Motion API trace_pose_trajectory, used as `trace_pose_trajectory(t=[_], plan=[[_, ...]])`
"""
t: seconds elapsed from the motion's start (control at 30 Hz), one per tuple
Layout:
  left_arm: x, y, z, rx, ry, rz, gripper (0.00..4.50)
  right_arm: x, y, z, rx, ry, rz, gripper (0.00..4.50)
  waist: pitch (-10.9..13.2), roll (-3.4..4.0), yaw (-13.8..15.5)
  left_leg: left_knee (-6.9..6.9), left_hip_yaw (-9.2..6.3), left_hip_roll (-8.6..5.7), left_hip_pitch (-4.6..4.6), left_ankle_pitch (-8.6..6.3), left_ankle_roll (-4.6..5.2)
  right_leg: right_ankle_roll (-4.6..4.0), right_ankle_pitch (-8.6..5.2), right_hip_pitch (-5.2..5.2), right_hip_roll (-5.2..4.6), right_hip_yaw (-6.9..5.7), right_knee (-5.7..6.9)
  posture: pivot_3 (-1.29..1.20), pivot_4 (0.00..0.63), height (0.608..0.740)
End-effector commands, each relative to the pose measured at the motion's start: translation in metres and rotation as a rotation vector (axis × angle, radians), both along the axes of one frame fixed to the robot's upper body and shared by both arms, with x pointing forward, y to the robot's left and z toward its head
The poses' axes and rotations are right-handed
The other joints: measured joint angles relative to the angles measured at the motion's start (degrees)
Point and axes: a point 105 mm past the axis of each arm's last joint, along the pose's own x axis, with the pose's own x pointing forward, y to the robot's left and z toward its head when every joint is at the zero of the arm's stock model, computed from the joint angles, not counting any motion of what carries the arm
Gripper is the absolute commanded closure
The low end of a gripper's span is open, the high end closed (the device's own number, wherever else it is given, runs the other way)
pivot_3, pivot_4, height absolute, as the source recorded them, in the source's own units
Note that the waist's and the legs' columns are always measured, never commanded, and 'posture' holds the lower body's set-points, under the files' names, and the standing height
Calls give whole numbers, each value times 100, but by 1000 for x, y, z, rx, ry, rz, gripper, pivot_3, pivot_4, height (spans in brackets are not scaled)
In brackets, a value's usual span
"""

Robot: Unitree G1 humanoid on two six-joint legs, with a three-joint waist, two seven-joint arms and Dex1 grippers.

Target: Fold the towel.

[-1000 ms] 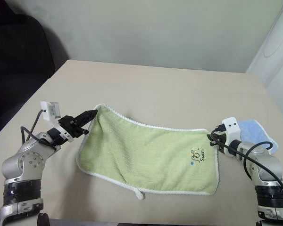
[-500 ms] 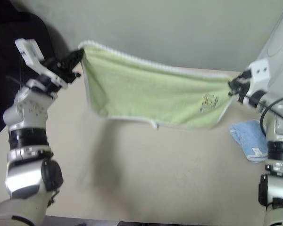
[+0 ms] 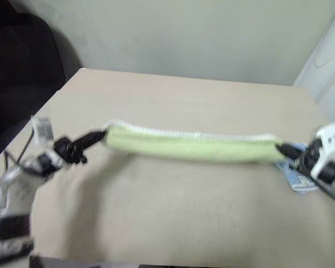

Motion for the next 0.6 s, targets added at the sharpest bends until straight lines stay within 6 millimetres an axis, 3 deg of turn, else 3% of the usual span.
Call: trace_pose_trajectory(t=[0.03,0.33,0.43,0.6], plan=[[-24,-8,20,21,-37,-58,4500,-20,8,5,-13,11,55,4484,11,3,2,-1,-4,3,-9,0,0,-13,-38,-4,1,1,-1,0,150,740],[-55,-2,-10,85,137,-71,4500,-52,17,-24,2,187,155,4484,-9,10,-2,2,1,-2,-13,-5,10,-27,-93,-13,-9,12,18,0,150,740],[-64,3,-23,120,200,-72,4500,-60,15,-30,2,232,169,4484,-39,-10,-7,1,2,-2,11,-45,4,-102,-46,-21,-8,11,74,0,150,740],[-70,16,-33,144,254,-50,4500,-70,9,-36,4,279,173,4484,-59,-23,-7,-17,-4,13,54,-74,-18,-52,-121,-7,7,7,100,0,150,740]])
